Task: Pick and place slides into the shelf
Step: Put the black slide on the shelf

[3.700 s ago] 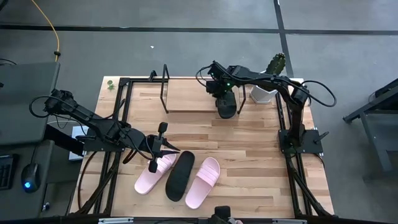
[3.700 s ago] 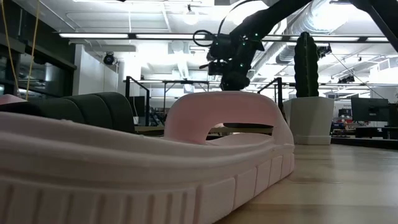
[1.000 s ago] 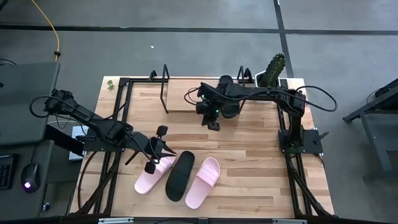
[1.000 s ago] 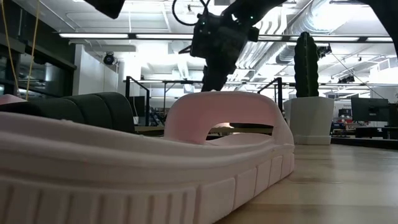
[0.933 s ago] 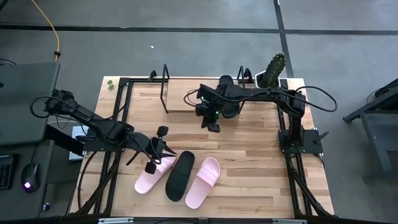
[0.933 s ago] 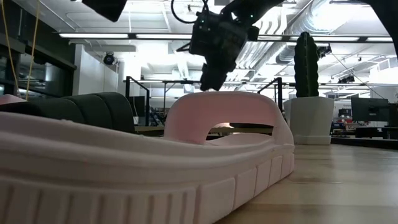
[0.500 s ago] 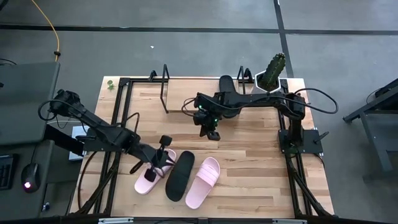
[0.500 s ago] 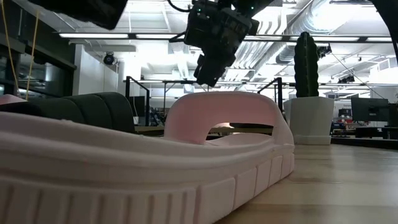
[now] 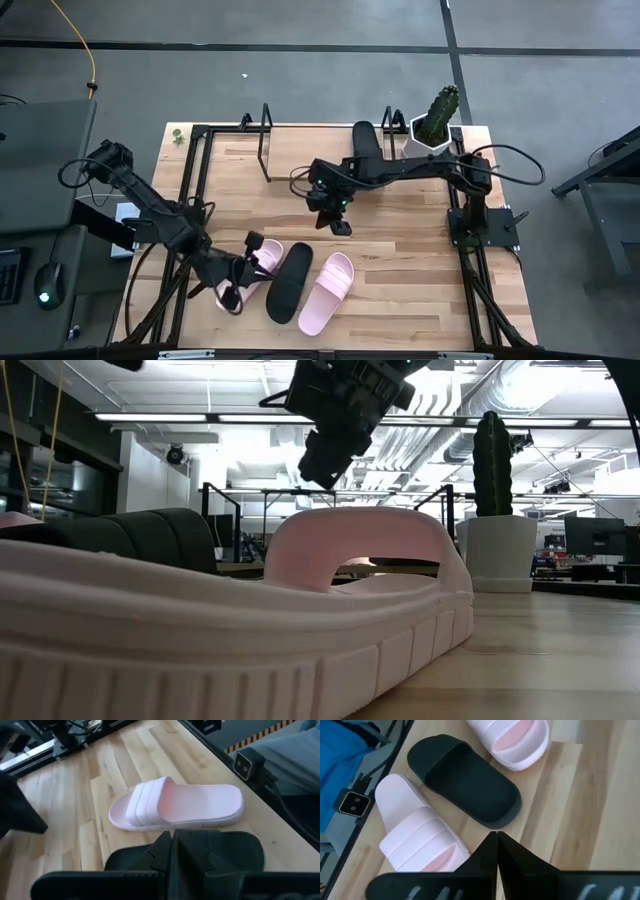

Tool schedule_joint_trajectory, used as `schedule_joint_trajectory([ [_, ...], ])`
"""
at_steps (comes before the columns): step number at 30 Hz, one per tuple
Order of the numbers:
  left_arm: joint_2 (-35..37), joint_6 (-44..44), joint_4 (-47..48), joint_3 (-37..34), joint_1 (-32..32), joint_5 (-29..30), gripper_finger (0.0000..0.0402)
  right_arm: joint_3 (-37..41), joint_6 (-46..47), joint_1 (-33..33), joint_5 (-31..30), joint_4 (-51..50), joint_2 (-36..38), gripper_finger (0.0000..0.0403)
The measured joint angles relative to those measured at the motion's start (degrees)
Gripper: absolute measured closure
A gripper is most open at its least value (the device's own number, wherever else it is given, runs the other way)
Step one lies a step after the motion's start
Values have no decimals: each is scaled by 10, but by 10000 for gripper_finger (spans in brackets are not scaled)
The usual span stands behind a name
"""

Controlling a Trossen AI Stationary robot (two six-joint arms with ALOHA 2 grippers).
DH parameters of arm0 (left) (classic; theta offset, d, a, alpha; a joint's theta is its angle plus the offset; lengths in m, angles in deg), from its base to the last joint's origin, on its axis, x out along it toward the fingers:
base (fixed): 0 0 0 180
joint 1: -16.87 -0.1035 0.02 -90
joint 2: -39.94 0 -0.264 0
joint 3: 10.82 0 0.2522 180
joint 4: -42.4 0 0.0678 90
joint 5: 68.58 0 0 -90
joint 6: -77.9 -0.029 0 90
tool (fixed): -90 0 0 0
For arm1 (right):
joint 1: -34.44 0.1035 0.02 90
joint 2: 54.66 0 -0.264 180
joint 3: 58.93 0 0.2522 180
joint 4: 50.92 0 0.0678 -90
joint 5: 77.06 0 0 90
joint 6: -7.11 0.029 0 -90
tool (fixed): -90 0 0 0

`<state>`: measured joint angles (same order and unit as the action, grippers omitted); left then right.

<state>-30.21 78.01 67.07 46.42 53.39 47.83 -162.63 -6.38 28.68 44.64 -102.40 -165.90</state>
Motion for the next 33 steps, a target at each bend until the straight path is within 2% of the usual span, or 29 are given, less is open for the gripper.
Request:
schedule_joint_trajectory([
  [7, -68, 36, -4, 0, 68, 89, 382, 0, 0, 14, -15, 7, 0, 402],
  [13, -151, 80, -8, 0, 87, 156, 382, 0, 2, 24, -17, 18, 0, 402],
  [18, -201, 93, -39, 3, 86, 163, 382, 0, 11, 32, -17, 21, 0, 402],
  [23, -232, 89, -40, 45, 91, 151, 382, 18, 27, 40, -17, 46, 0, 402],
  [26, -251, 85, -32, 74, 103, 133, 382, 38, 47, 43, -16, 79, 0, 402],
  [33, -293, 77, -12, 106, 140, 139, 375, 55, 61, 46, -15, 93, 0, 402],
])
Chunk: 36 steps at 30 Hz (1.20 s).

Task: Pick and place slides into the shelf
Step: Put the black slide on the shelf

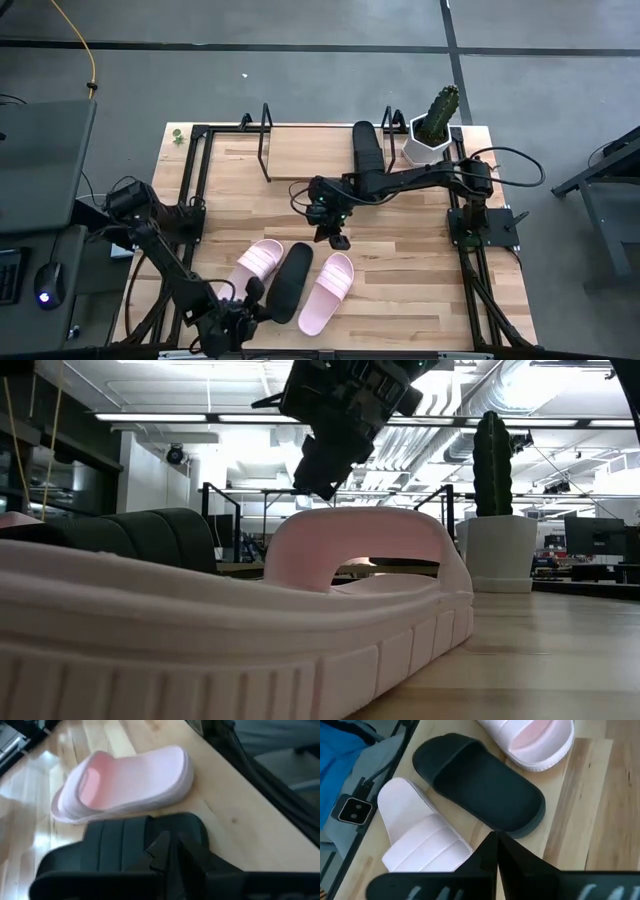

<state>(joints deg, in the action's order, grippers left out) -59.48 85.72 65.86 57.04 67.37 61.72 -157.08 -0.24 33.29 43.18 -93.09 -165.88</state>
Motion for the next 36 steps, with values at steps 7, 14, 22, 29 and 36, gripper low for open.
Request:
schedule_joint_trajectory([
  [7, -19, 12, 10, 2, 1, 36, 298, 0, -1, 10, 2, 33, 0, 402],
  [14, -19, 13, 10, 2, 2, 48, 237, 0, -4, 12, 2, 33, 0, 402],
  [22, -77, 13, 10, 2, -3, 78, 228, 0, -6, 13, 2, 30, 0, 402],
  [29, -93, 1, 10, 2, -2, 119, 235, 0, -6, 13, 1, 30, 0, 402],
  [36, -93, 0, 8, 2, -3, 133, 236, 0, -16, 13, 0, 29, 0, 402],
])
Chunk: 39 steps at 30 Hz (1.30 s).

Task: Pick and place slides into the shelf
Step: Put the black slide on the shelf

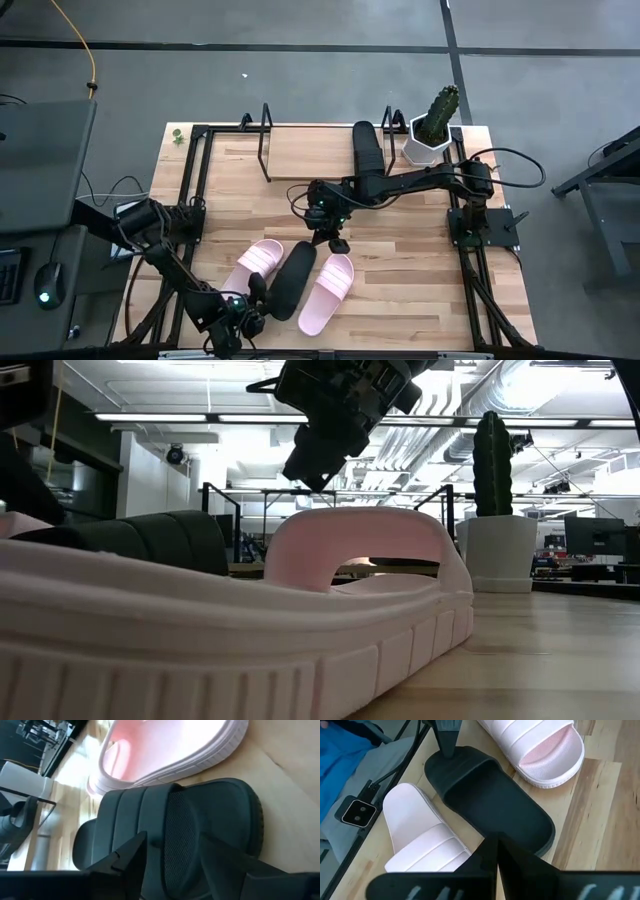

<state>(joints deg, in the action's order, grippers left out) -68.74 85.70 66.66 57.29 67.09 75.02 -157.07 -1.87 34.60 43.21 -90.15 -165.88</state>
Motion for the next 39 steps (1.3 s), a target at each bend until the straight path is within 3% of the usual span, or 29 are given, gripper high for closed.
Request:
schedule_joint_trajectory([
  [30, 0, 17, -1, 0, -31, 30, 238, 0, 0, 0, 1, 0, 0, 402],
  [34, 0, 17, -1, 0, -31, 35, 265, 0, 0, 0, 1, 0, 0, 402],
  [39, 0, 17, -2, 0, -31, 35, 333, 0, -3, 0, 1, 0, 0, 402],
])
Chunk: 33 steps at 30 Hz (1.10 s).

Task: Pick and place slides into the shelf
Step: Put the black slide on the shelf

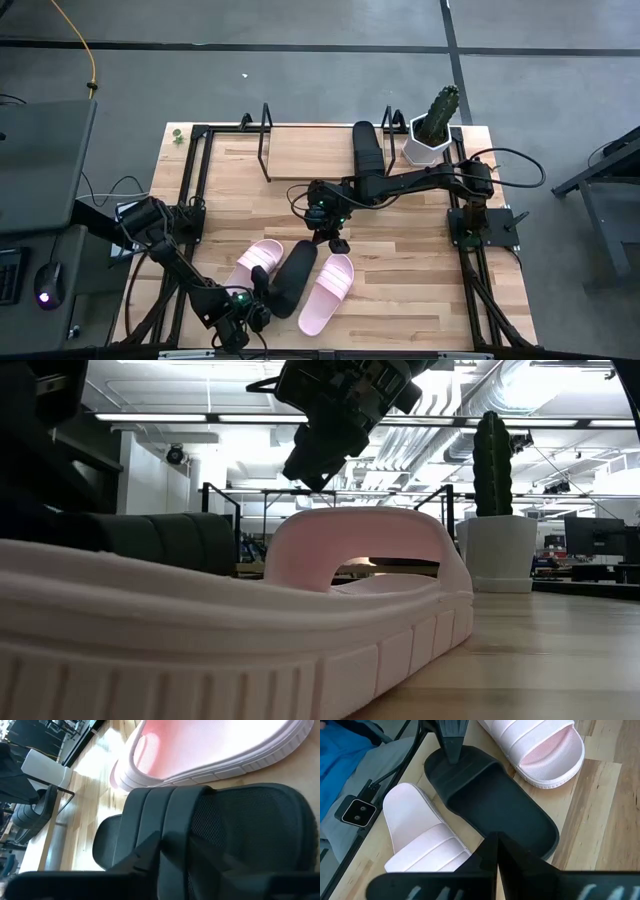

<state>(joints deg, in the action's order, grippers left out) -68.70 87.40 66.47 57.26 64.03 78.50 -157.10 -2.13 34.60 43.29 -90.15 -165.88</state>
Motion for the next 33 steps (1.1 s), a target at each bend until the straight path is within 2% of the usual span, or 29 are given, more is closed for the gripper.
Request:
schedule_joint_trajectory([
  [5, 0, 0, 0, 0, 0, -12, 393, 0, 0, 0, 0, 0, 0, 402],
  [10, 0, 0, 0, 0, 0, -8, 385, 0, -2, 0, -14, 0, 0, 402],
  [16, 0, -2, 0, 0, 1, 12, 394, 0, 2, -5, -39, 0, 0, 402],
  [21, 0, -49, 10, 6, 1, 50, 398, 0, 4, -13, -41, -2, 0, 402],
  [24, 0, -68, 35, 27, 1, 79, 397, 0, 10, -16, -59, -5, 0, 402],
  [30, 0, -76, 115, 77, 1, 100, 399, 0, 19, -21, -90, -14, 1, 402],
  [33, 0, -76, 149, 90, 1, 105, 400, 0, 32, -23, -142, -30, 12, 402],
])
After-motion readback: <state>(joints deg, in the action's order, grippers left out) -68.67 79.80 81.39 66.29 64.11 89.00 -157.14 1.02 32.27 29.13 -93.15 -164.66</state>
